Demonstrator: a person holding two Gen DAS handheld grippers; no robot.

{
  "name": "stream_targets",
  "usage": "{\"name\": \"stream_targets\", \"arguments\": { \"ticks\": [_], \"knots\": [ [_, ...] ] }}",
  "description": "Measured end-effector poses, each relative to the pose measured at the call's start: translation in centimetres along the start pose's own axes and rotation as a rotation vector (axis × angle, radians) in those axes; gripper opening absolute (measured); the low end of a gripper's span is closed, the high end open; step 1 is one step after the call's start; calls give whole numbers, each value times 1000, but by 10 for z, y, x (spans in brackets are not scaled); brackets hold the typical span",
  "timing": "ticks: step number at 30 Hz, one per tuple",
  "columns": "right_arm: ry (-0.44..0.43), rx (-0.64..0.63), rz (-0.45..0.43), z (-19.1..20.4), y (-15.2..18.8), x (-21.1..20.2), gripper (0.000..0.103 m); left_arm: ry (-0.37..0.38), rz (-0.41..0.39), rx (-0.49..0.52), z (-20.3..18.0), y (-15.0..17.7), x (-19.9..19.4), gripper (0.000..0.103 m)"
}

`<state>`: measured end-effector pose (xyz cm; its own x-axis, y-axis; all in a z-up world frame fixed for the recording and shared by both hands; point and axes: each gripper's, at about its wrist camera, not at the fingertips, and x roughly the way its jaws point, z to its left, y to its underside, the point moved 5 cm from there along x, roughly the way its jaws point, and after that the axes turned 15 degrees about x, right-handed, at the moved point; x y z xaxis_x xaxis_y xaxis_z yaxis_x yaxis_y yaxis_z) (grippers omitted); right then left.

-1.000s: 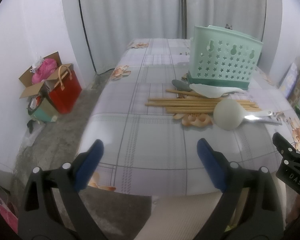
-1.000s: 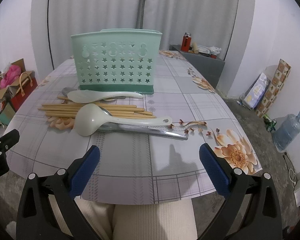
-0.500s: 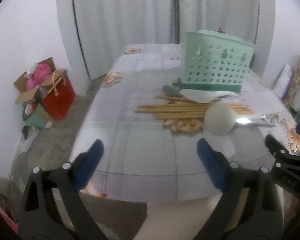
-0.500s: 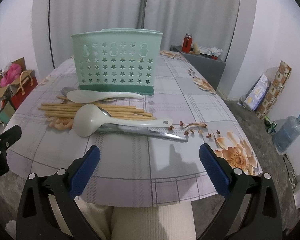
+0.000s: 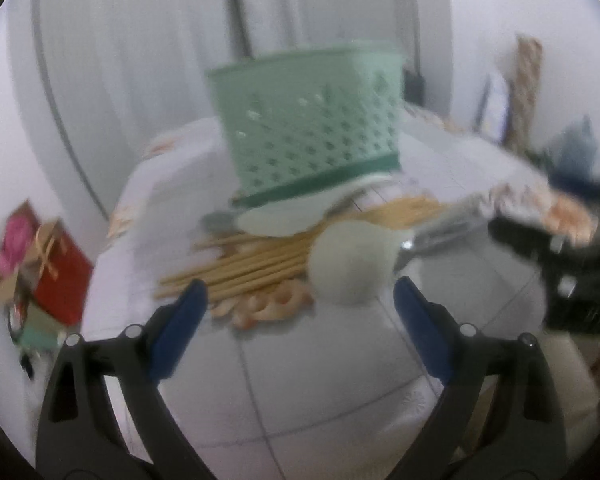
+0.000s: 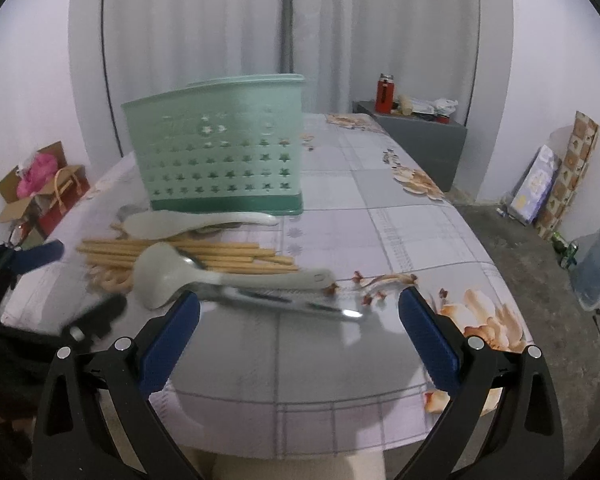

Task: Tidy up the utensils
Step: 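Reach the left gripper to the white ladle and close on it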

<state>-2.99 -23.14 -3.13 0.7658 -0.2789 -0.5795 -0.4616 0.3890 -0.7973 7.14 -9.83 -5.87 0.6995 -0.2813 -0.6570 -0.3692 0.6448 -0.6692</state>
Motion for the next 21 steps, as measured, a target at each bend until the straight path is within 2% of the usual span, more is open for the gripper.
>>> {"name": "stream_targets", "arguments": {
  "ticks": [1,5,8,11,13,16,21],
  "knots": [
    [3,6,3,-2,-2,3,97,9,6,22,-4,0,3,79],
    [15,40,24,-12,-7,16,97,78,51,102,-18,0,25,67],
    [24,57,39,-18,-10,23,97,91,37,145,-23,-5,32,65],
    [26,67,48,-22,-10,28,97,105,34,188,-26,-9,35,49],
    [27,71,53,-23,-11,31,97,99,34,213,-27,-12,34,45],
    [26,78,56,-25,-12,33,97,158,6,172,-18,-19,23,35],
    [20,95,68,-28,-10,38,97,161,-8,120,-7,-25,25,26]
  ]
}}
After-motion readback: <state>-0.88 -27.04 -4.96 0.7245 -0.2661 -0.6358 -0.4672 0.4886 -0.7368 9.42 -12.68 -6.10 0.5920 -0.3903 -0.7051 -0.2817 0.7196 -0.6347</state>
